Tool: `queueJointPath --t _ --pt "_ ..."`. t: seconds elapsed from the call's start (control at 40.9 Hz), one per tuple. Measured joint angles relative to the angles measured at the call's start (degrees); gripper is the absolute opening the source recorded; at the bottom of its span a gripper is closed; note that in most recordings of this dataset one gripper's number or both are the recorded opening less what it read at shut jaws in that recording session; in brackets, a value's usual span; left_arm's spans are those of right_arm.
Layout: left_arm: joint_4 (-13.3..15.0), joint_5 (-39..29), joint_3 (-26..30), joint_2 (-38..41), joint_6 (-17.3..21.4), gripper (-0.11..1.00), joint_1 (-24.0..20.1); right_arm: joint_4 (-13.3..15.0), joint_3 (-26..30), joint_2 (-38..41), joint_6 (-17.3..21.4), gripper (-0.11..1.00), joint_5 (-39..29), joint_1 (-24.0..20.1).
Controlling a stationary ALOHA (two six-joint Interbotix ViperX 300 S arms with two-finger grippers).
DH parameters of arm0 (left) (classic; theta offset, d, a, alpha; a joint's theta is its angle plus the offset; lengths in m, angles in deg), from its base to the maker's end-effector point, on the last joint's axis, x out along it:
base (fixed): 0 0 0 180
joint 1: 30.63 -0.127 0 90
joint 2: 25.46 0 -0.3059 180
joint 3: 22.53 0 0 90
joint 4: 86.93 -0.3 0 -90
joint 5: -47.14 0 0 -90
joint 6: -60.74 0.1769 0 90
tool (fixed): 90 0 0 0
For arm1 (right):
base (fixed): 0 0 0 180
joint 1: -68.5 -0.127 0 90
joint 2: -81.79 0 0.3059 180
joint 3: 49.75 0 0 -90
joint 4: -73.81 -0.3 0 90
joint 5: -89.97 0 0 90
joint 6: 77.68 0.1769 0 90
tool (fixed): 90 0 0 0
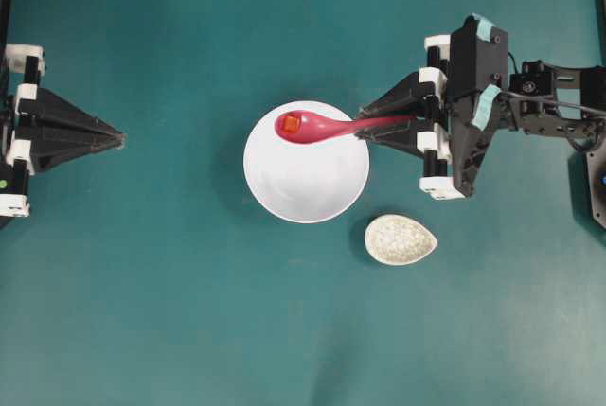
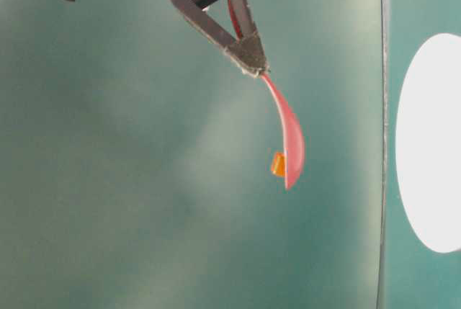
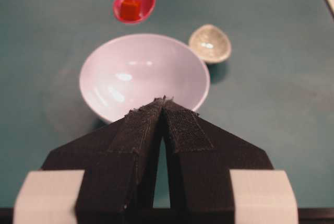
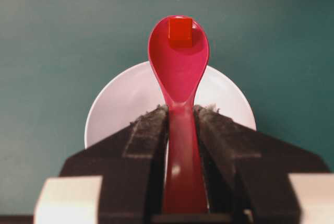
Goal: Grip the spoon and scoop the red block from the bowl with right arm.
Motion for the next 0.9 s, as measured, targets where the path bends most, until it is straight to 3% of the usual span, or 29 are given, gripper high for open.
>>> queueJointPath --t 0.904 --pt "0.00 -1.14 0.00 -0.44 -0.09 0.02 0.00 -0.09 0.00 0.00 0.09 0.25 -0.09 0.00"
